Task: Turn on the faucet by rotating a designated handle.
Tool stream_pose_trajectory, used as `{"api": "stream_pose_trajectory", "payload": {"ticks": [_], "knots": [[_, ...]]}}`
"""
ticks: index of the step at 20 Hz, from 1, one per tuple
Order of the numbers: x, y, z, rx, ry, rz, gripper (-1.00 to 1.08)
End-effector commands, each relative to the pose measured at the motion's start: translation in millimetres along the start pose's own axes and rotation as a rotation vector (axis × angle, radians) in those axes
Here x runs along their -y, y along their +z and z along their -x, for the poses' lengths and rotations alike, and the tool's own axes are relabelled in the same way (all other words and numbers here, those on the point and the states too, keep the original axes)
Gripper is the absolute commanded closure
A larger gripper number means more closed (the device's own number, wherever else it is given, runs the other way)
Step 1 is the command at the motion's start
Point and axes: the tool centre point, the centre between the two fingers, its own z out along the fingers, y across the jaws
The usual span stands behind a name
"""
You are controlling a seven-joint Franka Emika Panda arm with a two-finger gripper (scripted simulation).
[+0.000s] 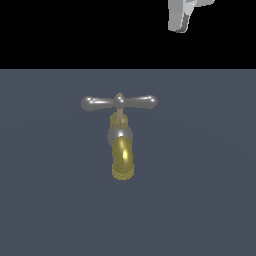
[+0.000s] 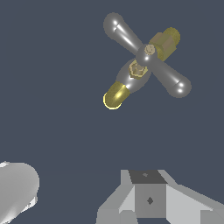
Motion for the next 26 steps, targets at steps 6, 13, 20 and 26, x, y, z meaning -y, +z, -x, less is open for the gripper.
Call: {"api": "stream_pose_trajectory", "payload": {"ticks": [6,13,20,26], "knots": [[-21.4,36.4,-5.9,0.009,-0.179,-0.008,1.08],[-39.3,69.0,-14.6,0.017,-0.338,-0.015,1.08],[-54.4,99.9,-25.5,0.025,-0.488,-0.023,1.08],[-64.8,124.7,-36.2,0.029,-0.608,-0.03,1.08]]}}
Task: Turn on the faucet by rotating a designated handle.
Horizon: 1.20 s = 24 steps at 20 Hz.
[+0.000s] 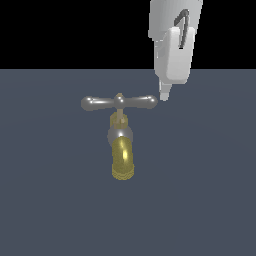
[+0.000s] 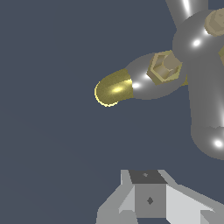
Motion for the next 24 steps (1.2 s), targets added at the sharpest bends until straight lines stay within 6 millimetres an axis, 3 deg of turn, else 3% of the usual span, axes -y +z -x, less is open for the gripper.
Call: {"api": "stream_pose_trajectory", "payload": {"ticks": [1,12,24], "knots": [[-6.1,9.5,-1.6,0.002,-0.048,-0.002,1.08],[-21.1,34.5,-8.6,0.004,-0.172,-0.01,1.08],[-28.5,38.1,-10.2,0.004,-0.189,-0.011,1.08]]}}
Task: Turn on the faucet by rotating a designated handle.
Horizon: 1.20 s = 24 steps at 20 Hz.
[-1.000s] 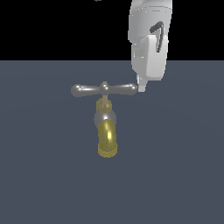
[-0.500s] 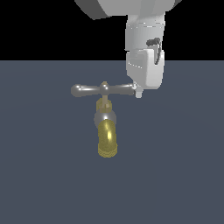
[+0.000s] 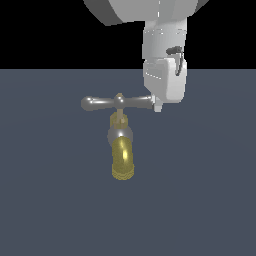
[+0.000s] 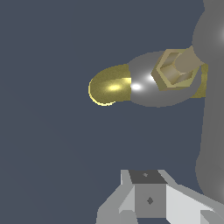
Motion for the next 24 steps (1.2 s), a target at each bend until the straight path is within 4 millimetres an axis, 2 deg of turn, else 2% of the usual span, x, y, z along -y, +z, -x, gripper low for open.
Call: {"api": "stream_pose_trajectory", "payload": {"ticks": [1,24], "knots": [[-5.6,0.1,0.5,0.0,-0.001,0.0,1.08],[-69.9,0.6,8.5,0.0,-0.004,0.0,1.08]]}}
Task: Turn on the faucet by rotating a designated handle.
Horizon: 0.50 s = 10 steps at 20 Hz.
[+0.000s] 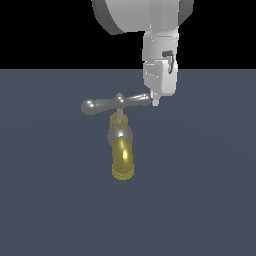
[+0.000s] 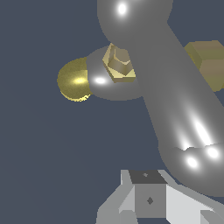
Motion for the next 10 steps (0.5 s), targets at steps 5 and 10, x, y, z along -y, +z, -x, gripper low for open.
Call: {"api": "stream_pose_trajectory", "payload": {"ticks": [5,10], "knots": [[-9.9,0.4,6.3,0.003,0.008,0.001,1.08],[-27.5,0.1,-7.0,0.003,0.004,0.002,1.08]]}}
